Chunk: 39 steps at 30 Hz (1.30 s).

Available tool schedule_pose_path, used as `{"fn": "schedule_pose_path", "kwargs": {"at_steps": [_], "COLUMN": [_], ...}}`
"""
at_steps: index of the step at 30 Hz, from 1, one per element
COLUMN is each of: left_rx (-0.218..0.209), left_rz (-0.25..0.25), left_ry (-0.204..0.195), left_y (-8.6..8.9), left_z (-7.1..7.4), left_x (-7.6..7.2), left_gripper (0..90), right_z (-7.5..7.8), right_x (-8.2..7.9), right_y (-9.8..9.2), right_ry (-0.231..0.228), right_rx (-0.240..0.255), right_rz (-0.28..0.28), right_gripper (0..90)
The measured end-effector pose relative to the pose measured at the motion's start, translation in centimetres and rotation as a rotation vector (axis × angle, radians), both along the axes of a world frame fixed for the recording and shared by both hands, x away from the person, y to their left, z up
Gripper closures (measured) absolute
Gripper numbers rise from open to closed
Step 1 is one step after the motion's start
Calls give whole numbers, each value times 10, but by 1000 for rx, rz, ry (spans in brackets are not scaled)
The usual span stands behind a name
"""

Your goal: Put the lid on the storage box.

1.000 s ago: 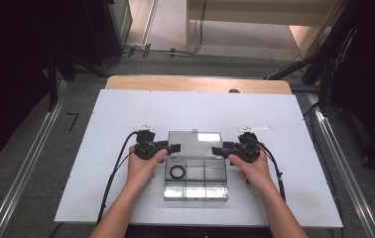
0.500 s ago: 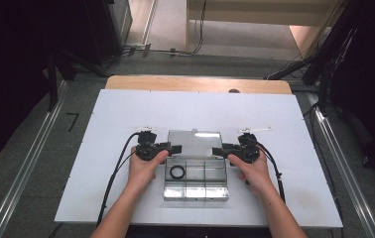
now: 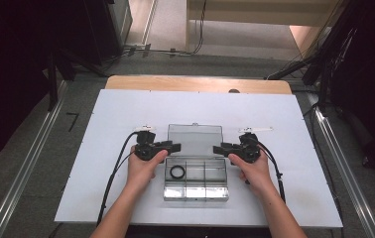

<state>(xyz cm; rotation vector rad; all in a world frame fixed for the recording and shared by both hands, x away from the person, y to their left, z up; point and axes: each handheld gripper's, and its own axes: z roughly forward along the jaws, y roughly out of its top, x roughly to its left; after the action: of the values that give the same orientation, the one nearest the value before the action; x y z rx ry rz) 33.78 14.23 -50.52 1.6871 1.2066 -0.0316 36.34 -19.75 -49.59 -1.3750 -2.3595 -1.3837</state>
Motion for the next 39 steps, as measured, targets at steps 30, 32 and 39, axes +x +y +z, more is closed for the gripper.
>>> {"fn": "schedule_pose_path", "kwargs": {"at_steps": [30, 32, 39], "left_rx": [-13, 6, 6], "left_rz": [-56, -51, -26], "left_ry": [-149, -170, -248], "left_y": [8, 5, 3], "left_z": [26, 31, 53], "left_x": [-16, -17, -22], "left_gripper": [706, 667, 603], "right_z": [19, 20, 23], "right_x": [-17, -19, -25], "right_y": [-13, -13, -14], "right_ry": [-211, -230, -289], "right_rx": [52, 56, 31], "right_rz": [84, 90, 122], "right_gripper": [748, 752, 754]}}
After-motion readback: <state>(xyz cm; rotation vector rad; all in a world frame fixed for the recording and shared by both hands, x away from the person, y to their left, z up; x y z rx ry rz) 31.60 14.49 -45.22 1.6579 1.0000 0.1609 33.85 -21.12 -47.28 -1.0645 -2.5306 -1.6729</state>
